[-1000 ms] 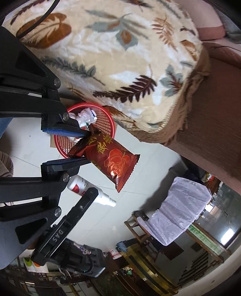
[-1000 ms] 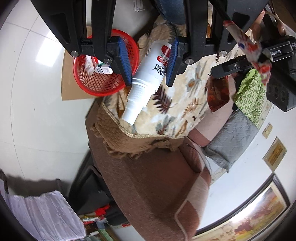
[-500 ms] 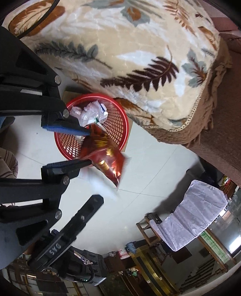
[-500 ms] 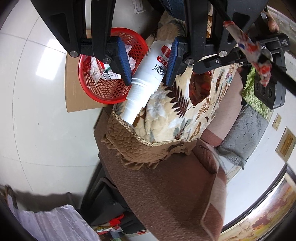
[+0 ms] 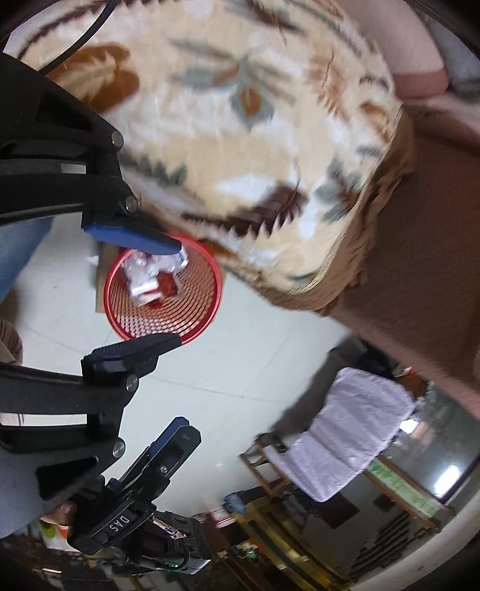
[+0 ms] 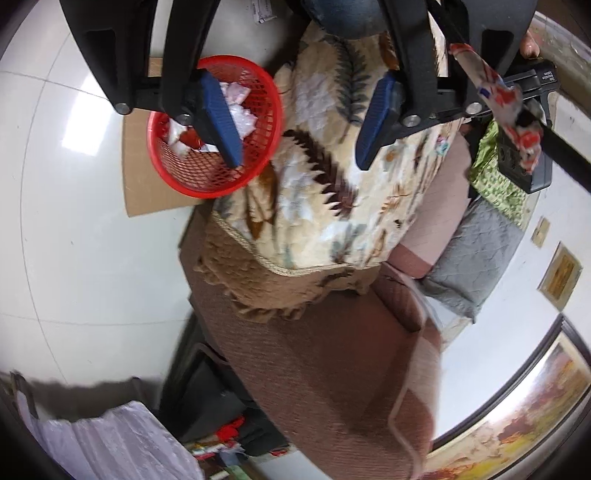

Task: Collect trash
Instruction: 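Open the right tool to drop the white spray bottle into the wastebasket, then move both open tools back over the teal box and pink candy on the blanket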

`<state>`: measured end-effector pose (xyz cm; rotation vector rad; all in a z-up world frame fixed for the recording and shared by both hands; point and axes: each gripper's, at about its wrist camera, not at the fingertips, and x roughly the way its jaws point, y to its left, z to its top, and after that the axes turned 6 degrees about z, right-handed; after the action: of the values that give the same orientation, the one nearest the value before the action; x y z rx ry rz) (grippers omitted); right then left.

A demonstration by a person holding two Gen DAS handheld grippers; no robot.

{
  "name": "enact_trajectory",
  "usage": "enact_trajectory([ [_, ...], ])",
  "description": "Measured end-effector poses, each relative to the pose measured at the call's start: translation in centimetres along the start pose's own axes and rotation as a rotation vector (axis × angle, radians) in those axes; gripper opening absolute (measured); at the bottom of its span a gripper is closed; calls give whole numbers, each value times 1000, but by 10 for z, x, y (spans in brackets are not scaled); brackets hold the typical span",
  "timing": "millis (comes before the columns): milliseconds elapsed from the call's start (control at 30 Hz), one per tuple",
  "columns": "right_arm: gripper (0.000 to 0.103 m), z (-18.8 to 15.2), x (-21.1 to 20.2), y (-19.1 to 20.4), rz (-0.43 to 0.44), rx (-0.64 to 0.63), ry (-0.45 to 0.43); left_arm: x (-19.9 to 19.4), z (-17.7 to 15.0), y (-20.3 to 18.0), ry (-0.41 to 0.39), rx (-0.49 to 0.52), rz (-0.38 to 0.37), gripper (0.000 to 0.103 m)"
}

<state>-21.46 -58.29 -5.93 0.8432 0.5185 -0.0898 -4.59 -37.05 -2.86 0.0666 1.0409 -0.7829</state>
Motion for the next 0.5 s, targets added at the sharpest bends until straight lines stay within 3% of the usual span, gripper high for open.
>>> enact_trajectory([
  [233,83,-13,13,74,126,-130,35,-70,-22,49,-120,-89,83,49],
  [500,85,-38,43,146,175,-260,106,-133,-53,112,-240,-183,164,52],
])
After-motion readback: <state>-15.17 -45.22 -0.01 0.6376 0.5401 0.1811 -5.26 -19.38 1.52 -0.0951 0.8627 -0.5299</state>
